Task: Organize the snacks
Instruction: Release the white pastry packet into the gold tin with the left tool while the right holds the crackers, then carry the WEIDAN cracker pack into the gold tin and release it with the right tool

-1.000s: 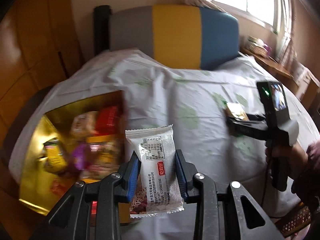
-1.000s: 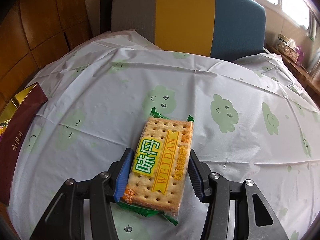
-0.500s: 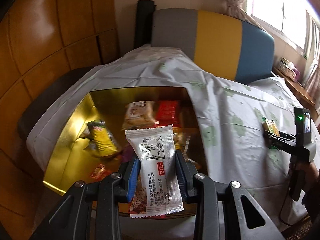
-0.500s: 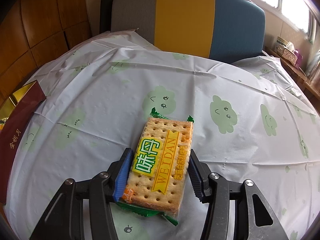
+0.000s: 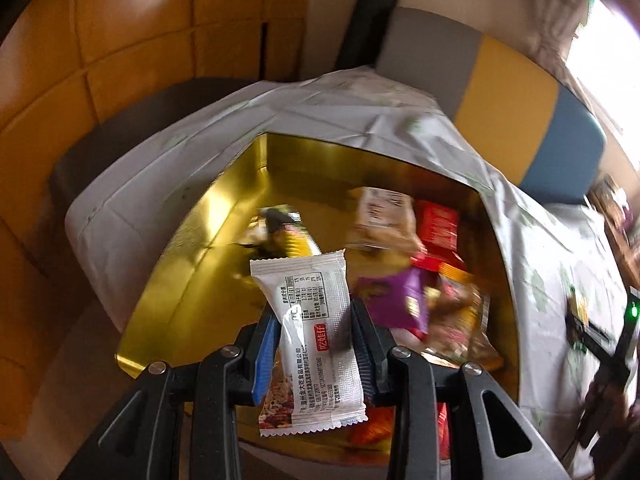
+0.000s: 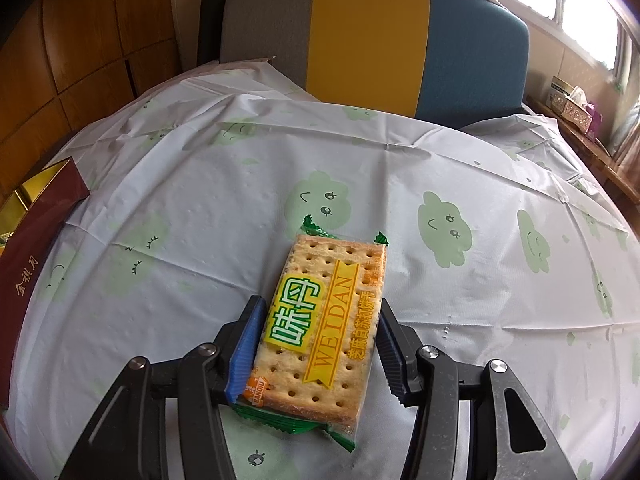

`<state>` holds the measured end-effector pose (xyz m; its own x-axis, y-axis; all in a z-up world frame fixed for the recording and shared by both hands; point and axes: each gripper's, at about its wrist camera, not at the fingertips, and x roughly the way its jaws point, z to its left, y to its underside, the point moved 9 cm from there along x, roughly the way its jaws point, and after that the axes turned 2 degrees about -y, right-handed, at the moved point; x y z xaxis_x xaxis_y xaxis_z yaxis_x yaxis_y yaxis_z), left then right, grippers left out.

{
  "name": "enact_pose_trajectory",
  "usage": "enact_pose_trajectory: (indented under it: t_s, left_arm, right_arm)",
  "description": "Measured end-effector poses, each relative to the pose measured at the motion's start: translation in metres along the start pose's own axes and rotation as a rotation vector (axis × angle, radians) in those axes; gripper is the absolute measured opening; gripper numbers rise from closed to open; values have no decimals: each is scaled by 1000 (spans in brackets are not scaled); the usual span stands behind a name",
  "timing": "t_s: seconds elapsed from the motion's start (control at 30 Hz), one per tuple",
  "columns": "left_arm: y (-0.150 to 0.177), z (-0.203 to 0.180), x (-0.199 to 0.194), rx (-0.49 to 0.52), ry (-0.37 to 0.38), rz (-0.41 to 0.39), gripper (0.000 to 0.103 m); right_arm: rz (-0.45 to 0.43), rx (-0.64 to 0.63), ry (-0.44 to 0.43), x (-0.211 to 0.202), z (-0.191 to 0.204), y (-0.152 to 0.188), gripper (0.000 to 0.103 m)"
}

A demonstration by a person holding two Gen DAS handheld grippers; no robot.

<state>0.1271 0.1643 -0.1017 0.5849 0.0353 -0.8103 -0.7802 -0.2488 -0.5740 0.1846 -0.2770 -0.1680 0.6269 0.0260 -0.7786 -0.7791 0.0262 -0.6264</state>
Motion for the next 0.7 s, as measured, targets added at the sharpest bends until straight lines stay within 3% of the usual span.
enact_pose_trajectory:
  t_s: [0.2, 0.27, 0.7]
  left_arm:
    - [3, 9, 20, -12, -5, 47, 38]
    - [8, 8, 22, -10, -4, 56, 44]
    - [27, 5, -7, 14, -127, -8, 44]
  right_arm:
    - [-2, 5, -4, 0, -1, 0, 54]
    - [-3, 7, -7, -1, -1, 1, 54]
    - [12, -1, 13, -1, 0, 0, 54]
